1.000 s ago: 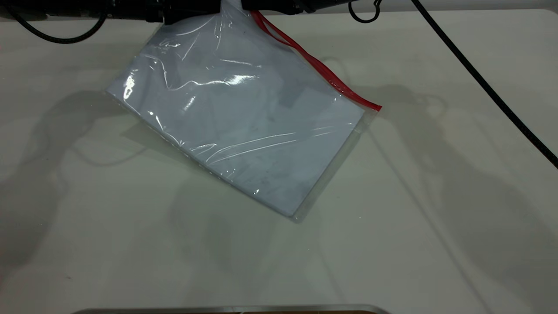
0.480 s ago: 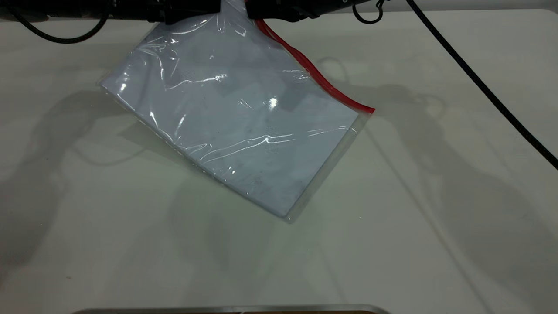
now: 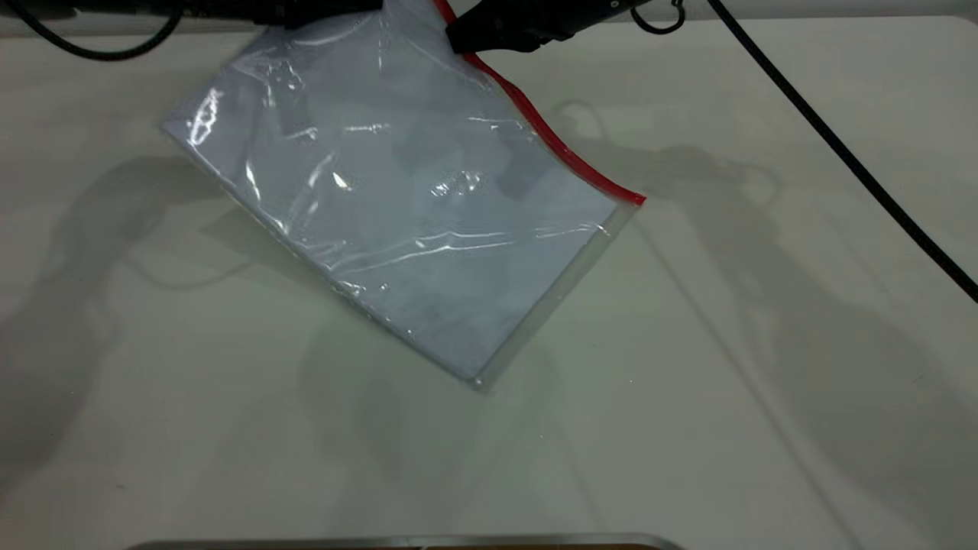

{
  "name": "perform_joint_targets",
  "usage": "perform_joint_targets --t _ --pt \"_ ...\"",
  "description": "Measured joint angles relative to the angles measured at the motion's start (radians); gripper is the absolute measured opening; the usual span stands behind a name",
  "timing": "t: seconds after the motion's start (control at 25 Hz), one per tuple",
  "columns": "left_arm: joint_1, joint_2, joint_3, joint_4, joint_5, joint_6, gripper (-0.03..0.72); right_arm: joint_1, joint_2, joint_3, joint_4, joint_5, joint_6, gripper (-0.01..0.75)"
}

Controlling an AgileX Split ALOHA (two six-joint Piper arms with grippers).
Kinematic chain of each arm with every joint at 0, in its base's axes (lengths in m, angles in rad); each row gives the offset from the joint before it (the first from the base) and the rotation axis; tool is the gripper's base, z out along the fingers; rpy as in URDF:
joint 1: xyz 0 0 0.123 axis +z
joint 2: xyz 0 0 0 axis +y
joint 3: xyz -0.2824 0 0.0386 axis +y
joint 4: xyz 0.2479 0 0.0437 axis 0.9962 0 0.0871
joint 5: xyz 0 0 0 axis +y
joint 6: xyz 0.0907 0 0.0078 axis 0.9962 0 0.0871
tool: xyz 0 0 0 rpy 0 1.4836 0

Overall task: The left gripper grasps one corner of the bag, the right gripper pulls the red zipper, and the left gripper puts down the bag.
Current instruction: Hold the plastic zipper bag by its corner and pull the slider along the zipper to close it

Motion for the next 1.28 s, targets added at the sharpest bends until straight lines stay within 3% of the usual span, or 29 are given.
perform_joint_targets --t 0.44,0.72,0.96,1.28 --pt "0.005 -0.029 0.005 0.005 -0.003 -0.001 0.057 -0.002 0.001 0.0 -0.131 -0.051 0.048 0.045" --pt "0.022 -0.076 0.005 -0.009 0.001 -0.001 0.057 -0.032 0.01 0.008 -0.388 -0.094 0.183 0.047" --pt "0.022 -0.079 0.005 -0.028 0.011 -0.001 0.057 -0.086 0.014 0.008 -0.538 0.003 0.334 0.048" --pt "0.023 -0.08 0.003 -0.051 0.028 -0.003 0.057 -0.151 0.019 0.011 -0.589 0.118 0.365 0.057"
